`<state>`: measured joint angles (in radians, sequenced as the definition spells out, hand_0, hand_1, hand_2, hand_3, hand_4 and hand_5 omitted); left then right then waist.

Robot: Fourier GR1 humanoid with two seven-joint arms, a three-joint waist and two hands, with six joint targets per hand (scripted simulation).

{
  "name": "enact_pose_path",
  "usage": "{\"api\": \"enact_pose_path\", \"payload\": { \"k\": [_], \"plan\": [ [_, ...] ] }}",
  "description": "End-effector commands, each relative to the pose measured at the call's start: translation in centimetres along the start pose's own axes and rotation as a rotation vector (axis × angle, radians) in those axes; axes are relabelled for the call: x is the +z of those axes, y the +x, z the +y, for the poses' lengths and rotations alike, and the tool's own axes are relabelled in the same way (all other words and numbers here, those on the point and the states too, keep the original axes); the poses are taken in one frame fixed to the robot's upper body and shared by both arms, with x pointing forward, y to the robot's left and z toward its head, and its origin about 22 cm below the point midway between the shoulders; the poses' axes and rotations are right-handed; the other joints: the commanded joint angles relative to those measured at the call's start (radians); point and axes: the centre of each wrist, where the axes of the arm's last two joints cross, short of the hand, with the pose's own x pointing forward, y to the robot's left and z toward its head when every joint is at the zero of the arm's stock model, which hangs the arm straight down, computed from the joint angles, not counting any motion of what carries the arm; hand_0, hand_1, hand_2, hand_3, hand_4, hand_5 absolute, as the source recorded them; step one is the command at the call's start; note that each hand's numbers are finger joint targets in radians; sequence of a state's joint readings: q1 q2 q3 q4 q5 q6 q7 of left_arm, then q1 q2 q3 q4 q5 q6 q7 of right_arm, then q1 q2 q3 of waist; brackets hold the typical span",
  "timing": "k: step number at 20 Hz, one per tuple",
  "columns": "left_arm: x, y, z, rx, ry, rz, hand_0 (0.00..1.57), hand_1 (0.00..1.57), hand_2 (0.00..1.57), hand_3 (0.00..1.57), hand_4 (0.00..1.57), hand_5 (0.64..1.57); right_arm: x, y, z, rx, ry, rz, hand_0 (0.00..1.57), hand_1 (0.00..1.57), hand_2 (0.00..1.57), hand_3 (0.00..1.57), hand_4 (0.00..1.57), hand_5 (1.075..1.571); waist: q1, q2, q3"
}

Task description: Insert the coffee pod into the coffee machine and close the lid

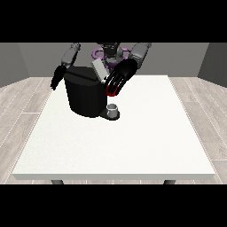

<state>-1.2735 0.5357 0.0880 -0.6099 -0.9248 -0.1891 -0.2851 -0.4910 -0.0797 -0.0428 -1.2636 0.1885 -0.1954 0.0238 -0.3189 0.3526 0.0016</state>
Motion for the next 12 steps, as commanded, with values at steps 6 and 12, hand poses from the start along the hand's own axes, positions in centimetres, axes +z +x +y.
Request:
{"api": "enact_pose_path", "payload": {
  "k": [6, 12],
  "plan": [
    [1.1, -0.2, -9.1, 0.161, -0.196, 0.069, 0.00, 0.00, 0.00, 0.00, 0.00, 1.571, 4.9, -6.2, 0.3, -0.006, 0.004, 0.185, 0.00, 0.00, 0.00, 0.00, 0.00, 1.571, 0.087, -0.213, -0.0013],
    [2.6, 0.7, -15.6, 0.581, -0.159, 0.007, 0.00, 0.00, 0.15, 0.00, 0.00, 1.571, 6.9, -8.9, -1.9, -0.005, -0.060, 0.271, 0.00, 0.00, 0.00, 0.00, 0.00, 1.571, 0.197, -0.343, -0.0030]
  ]
}}
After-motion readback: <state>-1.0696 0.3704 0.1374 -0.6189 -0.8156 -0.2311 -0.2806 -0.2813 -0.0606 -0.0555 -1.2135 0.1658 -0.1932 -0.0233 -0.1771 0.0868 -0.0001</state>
